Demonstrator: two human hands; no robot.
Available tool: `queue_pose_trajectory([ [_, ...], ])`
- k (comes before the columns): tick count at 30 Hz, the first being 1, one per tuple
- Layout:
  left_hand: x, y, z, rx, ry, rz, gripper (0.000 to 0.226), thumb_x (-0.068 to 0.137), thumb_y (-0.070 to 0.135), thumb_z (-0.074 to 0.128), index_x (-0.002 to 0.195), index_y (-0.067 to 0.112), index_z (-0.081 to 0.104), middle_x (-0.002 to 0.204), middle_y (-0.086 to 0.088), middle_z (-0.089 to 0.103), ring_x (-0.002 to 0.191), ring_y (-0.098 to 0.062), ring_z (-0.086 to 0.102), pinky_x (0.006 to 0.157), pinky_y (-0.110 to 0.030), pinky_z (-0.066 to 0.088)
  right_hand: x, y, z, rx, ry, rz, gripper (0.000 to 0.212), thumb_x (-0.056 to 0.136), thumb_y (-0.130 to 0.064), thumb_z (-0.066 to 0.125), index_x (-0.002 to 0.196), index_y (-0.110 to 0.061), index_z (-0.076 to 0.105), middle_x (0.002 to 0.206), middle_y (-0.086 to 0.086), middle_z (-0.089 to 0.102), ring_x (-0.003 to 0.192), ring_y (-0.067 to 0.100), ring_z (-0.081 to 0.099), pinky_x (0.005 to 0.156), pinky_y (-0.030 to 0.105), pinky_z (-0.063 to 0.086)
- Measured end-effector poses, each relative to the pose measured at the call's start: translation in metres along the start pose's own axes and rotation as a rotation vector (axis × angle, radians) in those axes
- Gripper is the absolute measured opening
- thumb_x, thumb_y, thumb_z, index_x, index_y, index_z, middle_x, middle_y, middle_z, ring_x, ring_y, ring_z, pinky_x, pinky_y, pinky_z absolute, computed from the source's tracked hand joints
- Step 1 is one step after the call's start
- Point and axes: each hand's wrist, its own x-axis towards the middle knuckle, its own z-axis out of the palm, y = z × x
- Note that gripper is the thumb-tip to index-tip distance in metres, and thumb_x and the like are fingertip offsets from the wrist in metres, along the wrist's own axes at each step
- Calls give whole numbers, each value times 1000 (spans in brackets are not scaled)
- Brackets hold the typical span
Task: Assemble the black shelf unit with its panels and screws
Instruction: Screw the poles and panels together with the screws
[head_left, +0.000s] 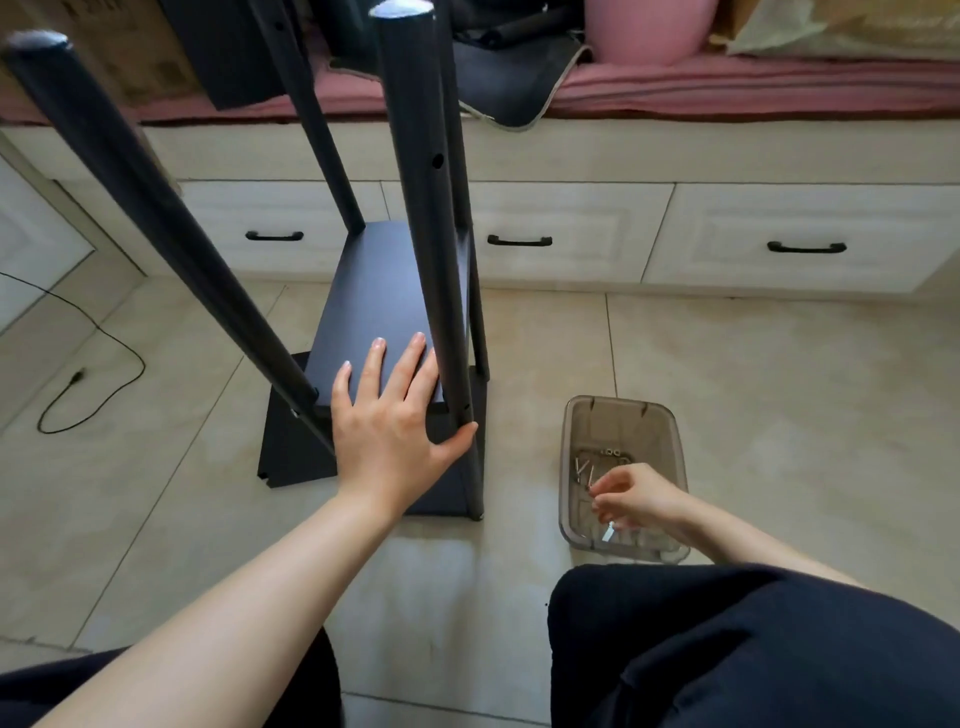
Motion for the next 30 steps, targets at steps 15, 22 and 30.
queue_pose_trajectory([
  [15,-1,-4,11,44,151,39,73,83,67,55,139,19,60,146,-2,55,143,-35,41,113,-59,30,79,41,22,-407,67,63,23,94,-19,65,112,-4,62,113,13,67,105,26,63,93,36,51],
  [22,0,-6,14,71,177,60,71,84,67,54,138,20,60,143,-3,57,142,-34,42,112,-59,31,111,41,19,-269,69,181,29,99,-28,58,80,-6,53,71,10,59,62,24,59,62,35,55],
  [30,0,-6,11,79,149,53,72,84,67,55,139,21,59,144,-3,56,142,-35,41,112,-58,30,127,39,36,-382,161,174,18,100,-20,50,103,-7,63,117,18,66,109,35,62,85,36,46],
])
